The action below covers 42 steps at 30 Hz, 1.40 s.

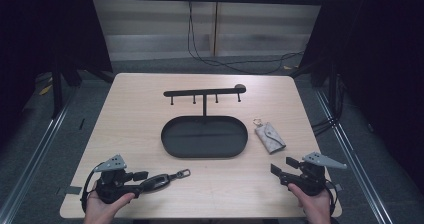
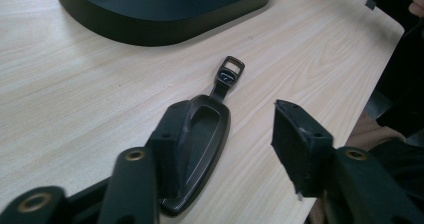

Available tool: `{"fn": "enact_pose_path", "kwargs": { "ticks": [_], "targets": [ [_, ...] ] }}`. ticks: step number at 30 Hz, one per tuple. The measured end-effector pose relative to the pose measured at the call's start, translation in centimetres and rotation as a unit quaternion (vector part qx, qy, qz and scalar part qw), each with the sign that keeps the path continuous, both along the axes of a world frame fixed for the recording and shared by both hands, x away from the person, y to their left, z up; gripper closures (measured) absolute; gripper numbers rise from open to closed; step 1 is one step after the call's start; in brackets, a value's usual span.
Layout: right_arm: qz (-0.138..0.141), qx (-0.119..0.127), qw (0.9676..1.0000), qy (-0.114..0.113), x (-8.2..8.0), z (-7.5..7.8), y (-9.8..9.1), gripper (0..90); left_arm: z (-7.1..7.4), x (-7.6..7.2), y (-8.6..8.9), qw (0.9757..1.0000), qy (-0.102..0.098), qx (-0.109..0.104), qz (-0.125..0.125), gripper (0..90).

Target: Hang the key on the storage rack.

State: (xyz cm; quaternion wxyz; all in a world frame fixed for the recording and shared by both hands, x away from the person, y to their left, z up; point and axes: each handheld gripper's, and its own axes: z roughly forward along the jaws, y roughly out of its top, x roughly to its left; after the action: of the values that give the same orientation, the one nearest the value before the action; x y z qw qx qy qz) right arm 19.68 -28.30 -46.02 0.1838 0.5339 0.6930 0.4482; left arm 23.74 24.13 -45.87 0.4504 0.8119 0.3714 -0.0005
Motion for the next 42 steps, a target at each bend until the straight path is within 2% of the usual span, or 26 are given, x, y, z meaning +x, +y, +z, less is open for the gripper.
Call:
{"fn": "enact_pose_path", "kwargs": {
  "ticks": [1,4,7,8,9,11,12,20,24,27,29,32,33,35,36,37,38,39,40,42],
  "targets": [
    [0.006,-0.002,1.0,0.004,-0.2,0.0,0.0,28.2,0.0,0.1,-0.1,1.0,0.004,-0.003,-0.001,43.8],
    [0.011,-0.002,0.9999,-0.006,-0.5,0.1,-0.2,27.9,0.1,0.2,-0.4,1.0,0.008,-0.001,-0.006,42.7],
    [0.0,0.018,0.9998,-0.005,-0.5,0.1,-0.7,25.4,0.4,0.2,-0.9,0.9998,0.004,0.005,-0.019,42.7],
    [0.0,0.018,0.9998,-0.005,-0.5,0.1,-0.7,25.4,0.5,0.2,-1.1,0.9996,0.004,0.01,-0.025,42.7],
    [-0.007,0.028,0.9996,-0.006,-0.4,0.1,-1.0,25.5,0.5,0.3,-1.6,0.9989,0.005,0.028,-0.036,42.8],
    [-0.013,0.033,0.9994,-0.008,-0.4,0.2,-1.2,25.2,0.5,0.5,-1.7,0.9986,0.007,0.036,-0.039,43.7],
    [-0.015,0.035,0.9992,-0.007,-0.4,0.2,-1.2,25.2,0.5,0.8,-1.9,0.9981,0.014,0.041,-0.044,45.0],
    [-0.021,0.032,0.9993,-0.005,-0.5,0.3,-1.1,25.1,1.5,1.1,-2.3,0.9973,0.002,0.062,-0.04,49.4],
    [-0.019,0.037,0.9991,0.001,-0.3,0.1,-1.2,24.9,1.8,1.7,-2.8,0.996,0.008,0.069,-0.057,50.7],
    [-0.017,0.036,0.9992,0.005,-0.1,0.0,-1.2,24.8,2.3,1.9,-3.2,0.9942,0.012,0.086,-0.064,51.5],
    [-0.012,0.032,0.9994,0.008,-0.2,0.0,-0.9,24.1,3.0,2.1,-3.5,0.9924,0.011,0.09,-0.082,54.0],
    [0.004,0.022,0.9996,0.015,-0.2,0.0,-0.6,21.4,3.4,2.2,-4.0,0.9913,0.01,0.097,-0.088,53.7],
    [0.005,0.02,0.9997,0.013,-0.3,0.0,-0.5,21.6,3.7,2.4,-4.5,0.9884,0.022,0.106,-0.107,53.9],
    [0.008,0.019,0.9997,0.014,-0.2,-0.1,-0.5,21.4,3.9,2.6,-5.3,0.9836,0.022,0.13,-0.124,55.4],
    [0.008,0.022,0.9996,0.015,-0.1,-0.1,-0.5,21.3,3.9,2.7,-5.7,0.9818,0.021,0.138,-0.129,56.5],
    [0.008,0.022,0.9996,0.015,-0.1,-0.1,-0.5,21.1,3.9,2.7,-5.7,0.9818,0.021,0.138,-0.129,56.8],
    [0.008,0.022,0.9996,0.015,-0.1,-0.1,-0.5,21.1,3.8,2.8,-6.1,0.9797,0.024,0.147,-0.134,56.8],
    [0.01,0.021,0.9996,0.016,0.0,-0.1,-0.5,20.9,3.7,3.1,-6.8,0.9764,0.021,0.163,-0.14,57.8],
    [0.01,0.021,0.9996,0.016,0.0,-0.1,-0.5,20.9,3.7,3.1,-6.8,0.9764,0.021,0.163,-0.14,57.9],
    [0.012,0.016,0.9996,0.018,0.0,-0.1,-0.2,20.7,3.7,3.4,-7.6,0.9719,0.017,0.183,-0.148,57.9]
  ]
}}
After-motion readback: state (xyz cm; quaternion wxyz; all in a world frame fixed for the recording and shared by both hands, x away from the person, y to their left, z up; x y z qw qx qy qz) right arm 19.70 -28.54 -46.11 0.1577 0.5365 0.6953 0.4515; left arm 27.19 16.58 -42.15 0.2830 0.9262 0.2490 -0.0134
